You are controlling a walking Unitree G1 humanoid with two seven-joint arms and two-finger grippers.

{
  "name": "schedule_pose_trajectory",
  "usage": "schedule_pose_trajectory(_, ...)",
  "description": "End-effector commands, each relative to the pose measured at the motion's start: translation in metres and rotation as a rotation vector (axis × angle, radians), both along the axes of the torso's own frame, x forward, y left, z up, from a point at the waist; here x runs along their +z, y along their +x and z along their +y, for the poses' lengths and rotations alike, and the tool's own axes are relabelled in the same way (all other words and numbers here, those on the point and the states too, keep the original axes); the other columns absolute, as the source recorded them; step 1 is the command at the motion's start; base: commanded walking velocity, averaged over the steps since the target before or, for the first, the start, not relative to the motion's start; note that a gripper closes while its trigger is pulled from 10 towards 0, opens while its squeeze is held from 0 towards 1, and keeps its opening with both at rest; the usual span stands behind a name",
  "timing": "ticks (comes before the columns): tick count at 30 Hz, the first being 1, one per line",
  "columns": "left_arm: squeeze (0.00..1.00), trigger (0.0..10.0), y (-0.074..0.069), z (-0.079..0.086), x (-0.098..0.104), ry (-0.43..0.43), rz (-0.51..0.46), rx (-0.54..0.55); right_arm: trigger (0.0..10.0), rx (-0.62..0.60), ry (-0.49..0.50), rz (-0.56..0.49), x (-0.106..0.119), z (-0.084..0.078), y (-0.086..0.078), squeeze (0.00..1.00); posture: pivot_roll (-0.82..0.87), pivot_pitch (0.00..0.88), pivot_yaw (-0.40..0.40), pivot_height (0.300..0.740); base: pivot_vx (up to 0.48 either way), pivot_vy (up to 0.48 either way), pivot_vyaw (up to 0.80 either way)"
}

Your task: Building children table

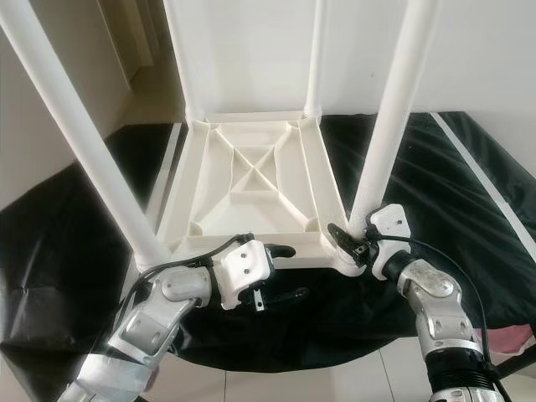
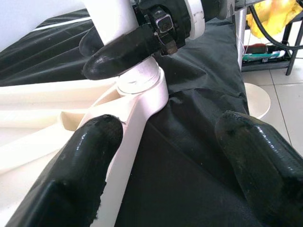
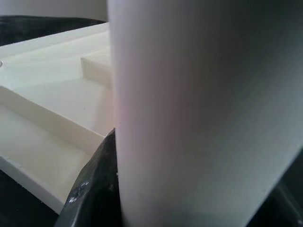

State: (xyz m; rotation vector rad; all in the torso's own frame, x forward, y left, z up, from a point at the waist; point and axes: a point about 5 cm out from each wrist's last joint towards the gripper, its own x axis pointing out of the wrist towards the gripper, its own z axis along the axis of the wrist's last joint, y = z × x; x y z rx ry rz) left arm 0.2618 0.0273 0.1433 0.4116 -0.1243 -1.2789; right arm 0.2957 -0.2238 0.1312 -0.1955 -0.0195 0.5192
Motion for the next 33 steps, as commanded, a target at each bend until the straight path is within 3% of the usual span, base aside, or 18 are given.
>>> schedule_pose_trajectory(1,0.0,10.0,-0.001,0.001,-0.001,-0.005,0.004,0.019,0.0,0.008,-0.018,0.048,-0.011,0.0,-0.004,0.0,-0.07,0.0,0.023,0.74,0.0,0.0,0.0)
schedule_pose_trajectory(6,0.0,10.0,0.0,0.001,0.0,-0.004,0.003,0.017,0.0,0.005,-0.011,0.062,-0.015,0.0,-0.007,0.0,-0.08,0.0,0.023,0.74,0.0,0.0,0.0)
schedule_pose_trajectory(7,0.0,10.0,0.0,0.0,0.0,-0.003,0.002,0.015,10.0,-0.035,0.003,0.08,-0.018,0.002,-0.008,0.0,-0.09,0.0,0.024,0.74,0.0,0.0,0.0)
schedule_pose_trajectory(10,0.0,10.0,0.0,0.0,-0.001,-0.002,0.002,0.015,10.0,-0.056,0.008,0.088,-0.02,0.002,-0.008,0.0,-0.09,0.0,0.024,0.74,0.0,0.0,0.0)
schedule_pose_trajectory(12,0.0,10.0,0.001,-0.002,-0.001,-0.002,-0.006,0.02,10.0,-0.143,0.011,0.089,-0.024,0.002,-0.009,0.0,-0.09,0.0,0.012,0.74,0.0,0.0,0.0)
schedule_pose_trajectory(17,0.0,10.0,0.002,-0.003,0.0,-0.004,-0.013,0.028,10.0,-0.174,0.009,0.092,-0.026,0.001,-0.009,0.0,-0.09,0.0,0.012,0.74,0.0,0.0,0.0)
schedule_pose_trajectory(24,0.0,10.0,0.005,-0.004,0.0,-0.039,-0.014,0.071,10.0,-0.524,0.089,0.085,-0.03,0.005,-0.018,0.0,-0.12,0.0,0.027,0.74,0.0,0.0,0.0)
schedule_pose_trajectory(28,0.0,10.0,0.005,-0.004,0.0,-0.037,-0.017,0.07,10.0,-0.591,0.135,0.091,-0.03,0.006,-0.019,0.0,-0.12,0.0,0.027,0.74,0.0,0.0,0.0)
schedule_pose_trajectory(31,0.0,10.0,0.01,-0.002,-0.003,-0.015,-0.026,0.108,10.0,-0.801,0.263,0.103,-0.036,0.021,-0.029,0.0,-0.12,0.0,0.028,0.74,0.0,0.0,0.0)
schedule_pose_trajectory(33,0.0,10.0,0.011,-0.002,-0.003,-0.023,-0.031,0.117,10.0,-0.927,0.296,0.128,-0.041,0.032,-0.035,0.0,-0.12,0.0,0.028,0.74,0.0,0.0,0.0)
